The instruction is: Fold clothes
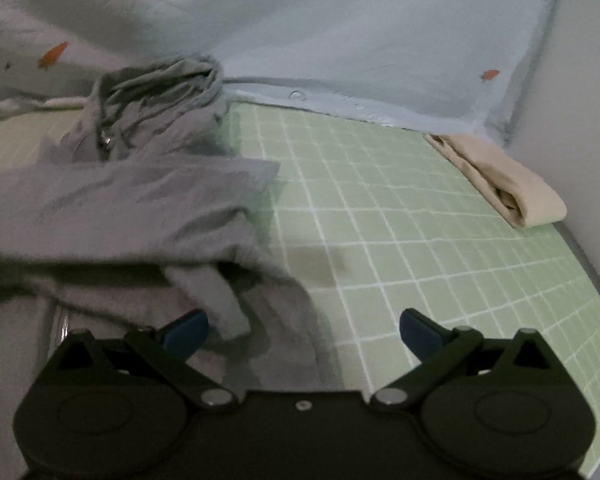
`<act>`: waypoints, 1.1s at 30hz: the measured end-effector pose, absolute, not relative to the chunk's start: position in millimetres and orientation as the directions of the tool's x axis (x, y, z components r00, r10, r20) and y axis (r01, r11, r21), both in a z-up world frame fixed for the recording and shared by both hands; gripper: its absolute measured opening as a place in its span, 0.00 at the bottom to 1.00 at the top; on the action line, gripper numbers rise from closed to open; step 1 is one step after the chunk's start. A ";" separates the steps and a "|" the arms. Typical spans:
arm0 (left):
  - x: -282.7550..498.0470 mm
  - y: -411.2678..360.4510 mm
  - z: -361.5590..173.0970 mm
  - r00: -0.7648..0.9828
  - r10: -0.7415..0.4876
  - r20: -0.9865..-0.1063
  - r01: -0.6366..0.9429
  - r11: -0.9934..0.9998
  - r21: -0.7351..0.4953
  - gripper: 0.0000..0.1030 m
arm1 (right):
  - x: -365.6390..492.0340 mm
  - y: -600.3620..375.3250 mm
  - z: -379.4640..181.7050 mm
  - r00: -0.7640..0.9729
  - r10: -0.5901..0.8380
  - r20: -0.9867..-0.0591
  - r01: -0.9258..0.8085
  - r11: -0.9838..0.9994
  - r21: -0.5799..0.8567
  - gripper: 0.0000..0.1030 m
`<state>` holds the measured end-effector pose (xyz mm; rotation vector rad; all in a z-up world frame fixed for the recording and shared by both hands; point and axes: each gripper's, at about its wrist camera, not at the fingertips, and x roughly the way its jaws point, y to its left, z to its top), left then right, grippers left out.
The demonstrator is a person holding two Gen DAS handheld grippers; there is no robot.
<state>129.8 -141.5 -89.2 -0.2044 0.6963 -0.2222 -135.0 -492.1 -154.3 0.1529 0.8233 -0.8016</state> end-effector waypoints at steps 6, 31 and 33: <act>144.5 -121.0 -124.5 0.647 -0.209 -0.733 0.014 0.965 -0.263 0.38 | -119.2 -501.3 -144.4 0.408 -0.576 -0.709 0.734 0.669 -0.121 1.00; 155.7 -154.1 -176.9 0.514 -0.184 -0.838 0.046 0.981 -0.187 0.08 | -89.1 -495.0 -165.6 0.416 -0.416 -0.809 0.641 0.765 -0.063 1.00; 153.8 -157.8 -167.4 0.517 -0.264 -0.814 0.078 0.962 -0.262 0.07 | -90.2 -495.1 -166.4 0.428 -0.402 -0.809 0.641 0.766 -0.042 1.00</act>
